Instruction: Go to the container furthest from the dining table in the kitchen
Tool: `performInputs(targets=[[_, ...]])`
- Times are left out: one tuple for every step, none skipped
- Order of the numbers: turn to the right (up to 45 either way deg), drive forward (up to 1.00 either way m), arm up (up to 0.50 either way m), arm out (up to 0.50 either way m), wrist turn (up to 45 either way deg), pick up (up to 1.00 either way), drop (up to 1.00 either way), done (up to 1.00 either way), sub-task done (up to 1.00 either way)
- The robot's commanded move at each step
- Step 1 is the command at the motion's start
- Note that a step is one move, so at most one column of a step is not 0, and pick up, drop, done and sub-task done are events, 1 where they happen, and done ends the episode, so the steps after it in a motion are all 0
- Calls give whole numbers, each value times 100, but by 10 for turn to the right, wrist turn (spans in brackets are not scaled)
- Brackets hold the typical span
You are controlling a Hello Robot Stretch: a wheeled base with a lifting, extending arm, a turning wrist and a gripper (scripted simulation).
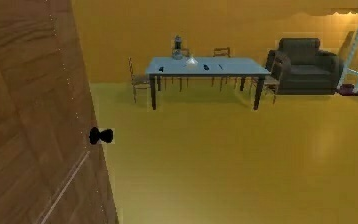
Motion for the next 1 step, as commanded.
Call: performInputs(targets=[[0, 25, 0, 0, 0, 0, 0, 0, 0]])
